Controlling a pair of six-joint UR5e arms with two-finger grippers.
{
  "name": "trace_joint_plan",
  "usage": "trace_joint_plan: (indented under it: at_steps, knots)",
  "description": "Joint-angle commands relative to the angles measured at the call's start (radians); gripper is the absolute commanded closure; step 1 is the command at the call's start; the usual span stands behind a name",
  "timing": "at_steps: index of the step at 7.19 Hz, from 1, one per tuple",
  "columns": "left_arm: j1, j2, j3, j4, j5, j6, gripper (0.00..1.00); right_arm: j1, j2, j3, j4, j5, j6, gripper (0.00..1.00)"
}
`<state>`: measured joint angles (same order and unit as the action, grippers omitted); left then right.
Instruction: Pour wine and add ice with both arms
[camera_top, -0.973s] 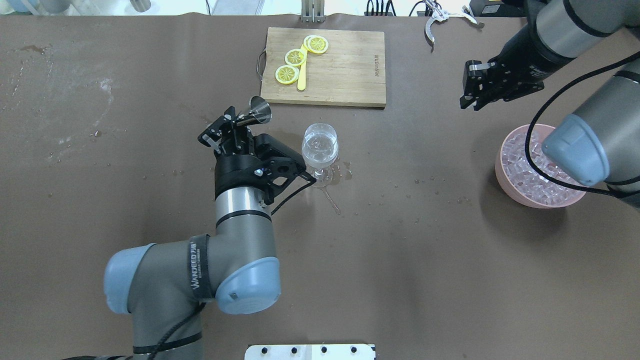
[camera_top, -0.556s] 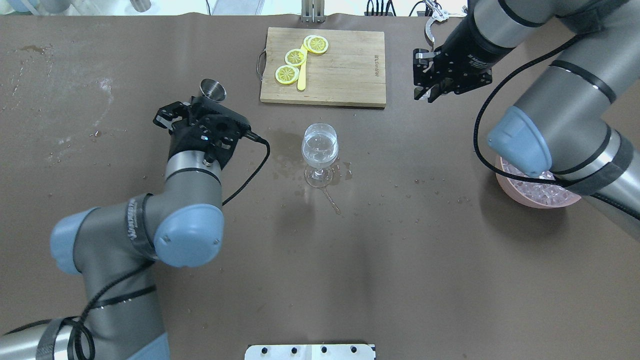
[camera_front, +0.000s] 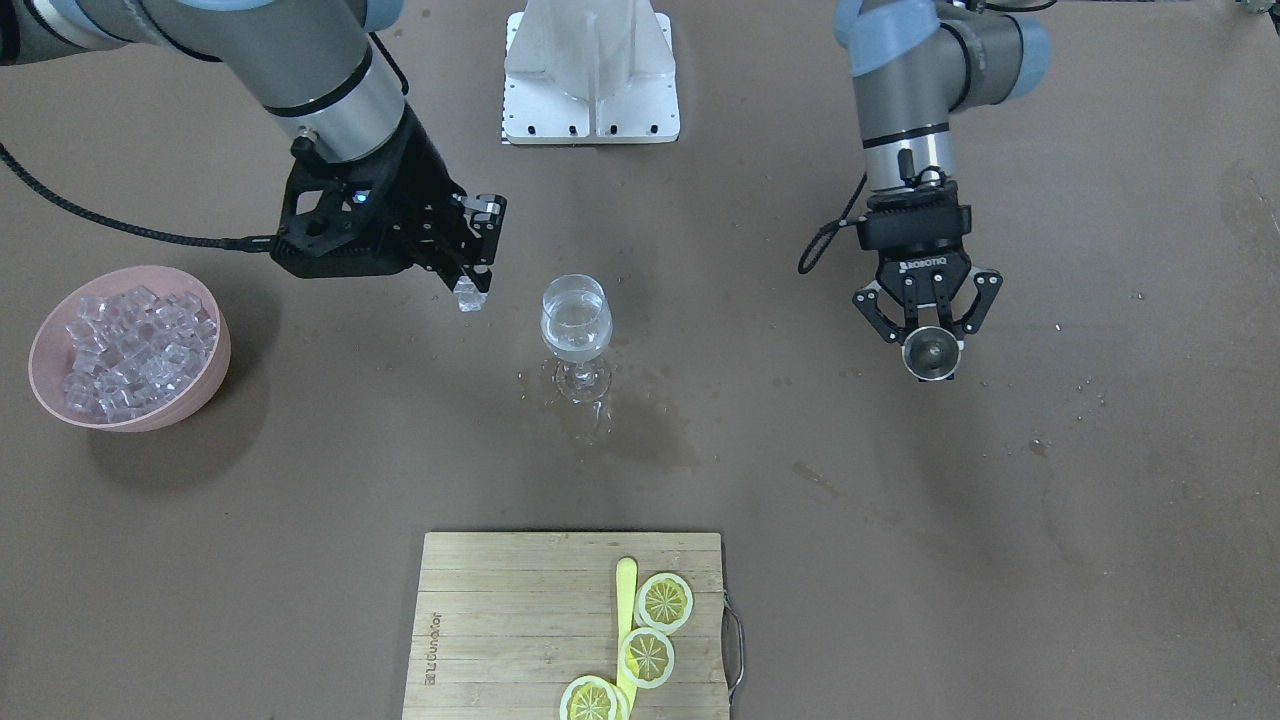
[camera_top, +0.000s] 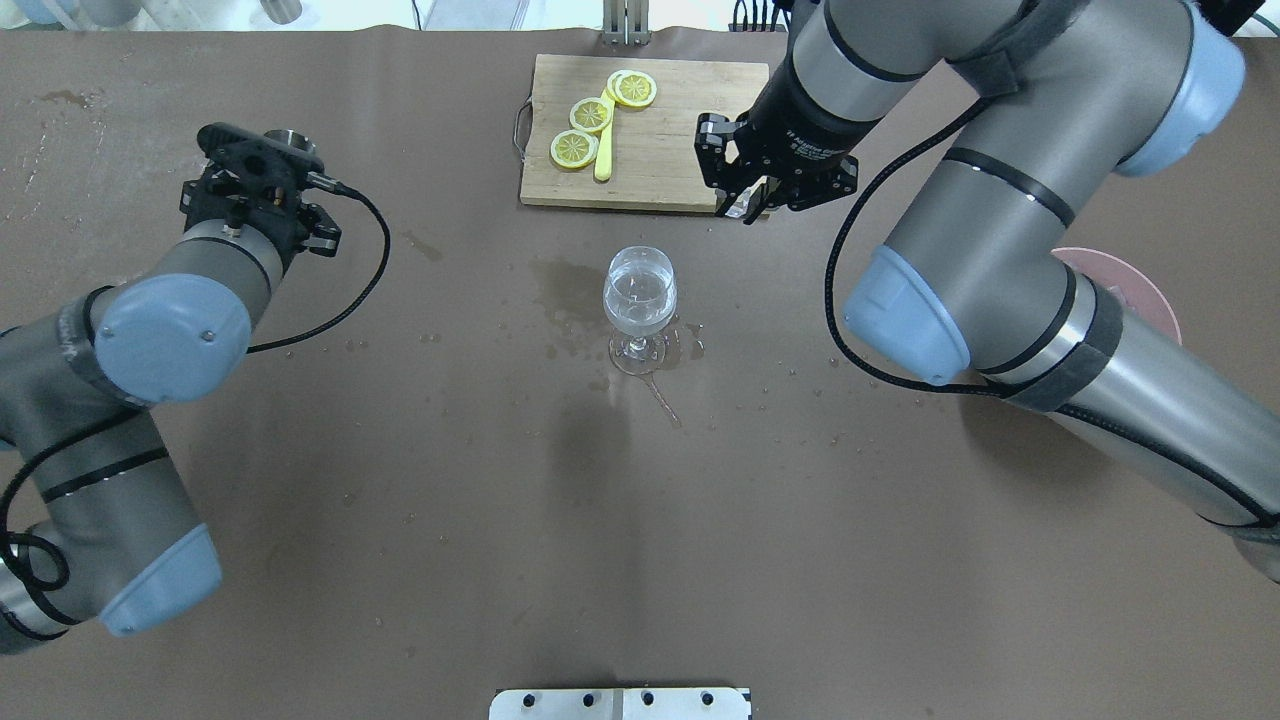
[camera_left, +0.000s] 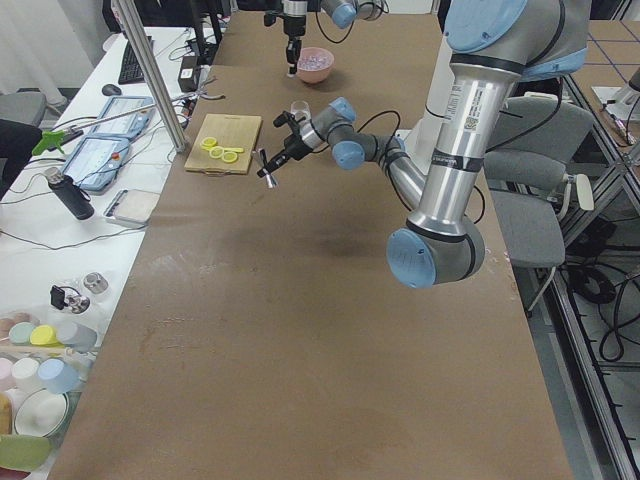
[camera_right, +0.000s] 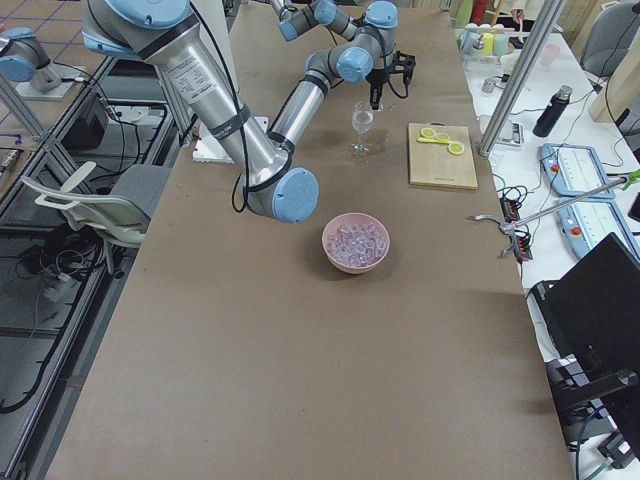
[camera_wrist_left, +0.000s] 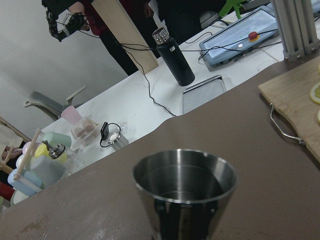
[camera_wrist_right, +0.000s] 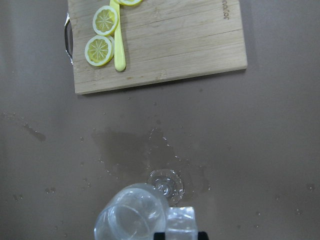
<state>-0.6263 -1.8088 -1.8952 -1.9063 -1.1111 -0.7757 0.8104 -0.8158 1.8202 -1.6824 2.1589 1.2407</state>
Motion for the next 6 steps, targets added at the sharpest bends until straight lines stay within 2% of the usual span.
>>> trace_joint_plan:
  at_steps: [1,3,5,6]
  knots:
    - [-0.093,0.135,0.143,-0.327,-0.165,-0.001,1.00,-0.068,0.038,-0.068,0.100,-0.059,0.089,0.80]
    - [-0.133,0.195,0.377,-0.742,-0.220,0.001,1.00,-0.073,0.087,-0.140,0.144,-0.059,0.123,0.80]
    - [-0.185,0.195,0.568,-0.989,-0.252,-0.001,1.00,-0.089,0.089,-0.171,0.147,-0.079,0.120,0.79]
    - [-0.213,0.195,0.596,-1.042,-0.271,-0.001,1.00,-0.106,0.087,-0.171,0.147,-0.099,0.120,0.79]
